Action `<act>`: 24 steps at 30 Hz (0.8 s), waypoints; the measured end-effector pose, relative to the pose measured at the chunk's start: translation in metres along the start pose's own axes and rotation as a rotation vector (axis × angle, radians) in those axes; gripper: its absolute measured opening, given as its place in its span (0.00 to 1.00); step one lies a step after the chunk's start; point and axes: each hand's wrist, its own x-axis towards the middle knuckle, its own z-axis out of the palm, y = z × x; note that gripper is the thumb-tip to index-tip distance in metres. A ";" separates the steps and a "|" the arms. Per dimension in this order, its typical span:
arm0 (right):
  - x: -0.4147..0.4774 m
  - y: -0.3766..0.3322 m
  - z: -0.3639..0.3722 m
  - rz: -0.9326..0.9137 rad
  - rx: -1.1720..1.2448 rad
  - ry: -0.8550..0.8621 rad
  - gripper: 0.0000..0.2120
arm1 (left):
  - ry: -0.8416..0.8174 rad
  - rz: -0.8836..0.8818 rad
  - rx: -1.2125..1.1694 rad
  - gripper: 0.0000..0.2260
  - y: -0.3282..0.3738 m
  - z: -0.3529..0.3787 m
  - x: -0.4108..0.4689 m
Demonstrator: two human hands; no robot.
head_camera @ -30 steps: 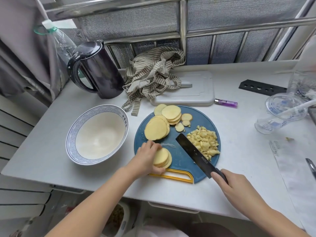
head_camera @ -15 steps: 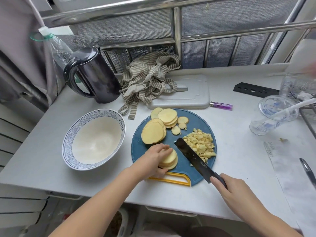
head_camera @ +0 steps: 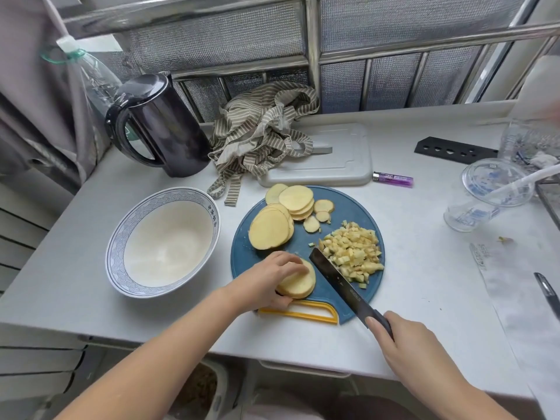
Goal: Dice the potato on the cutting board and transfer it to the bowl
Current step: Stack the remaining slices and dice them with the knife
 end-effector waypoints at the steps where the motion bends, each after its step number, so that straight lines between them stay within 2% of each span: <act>1: 0.000 -0.003 0.000 0.001 -0.032 0.006 0.16 | -0.010 0.003 -0.004 0.30 0.000 -0.002 0.001; 6: 0.013 -0.012 0.004 -0.074 -0.149 0.086 0.15 | 0.043 -0.103 -0.013 0.39 -0.006 -0.002 0.001; 11: 0.017 -0.014 0.009 -0.104 -0.143 0.091 0.15 | 0.049 -0.154 -0.060 0.45 -0.008 0.000 0.000; 18: 0.010 -0.011 0.022 -0.052 -0.057 0.059 0.14 | 0.002 -0.089 -0.008 0.42 -0.025 -0.018 0.005; 24: 0.009 -0.013 0.019 -0.035 -0.052 0.035 0.15 | -0.081 -0.028 0.259 0.41 -0.024 -0.022 0.013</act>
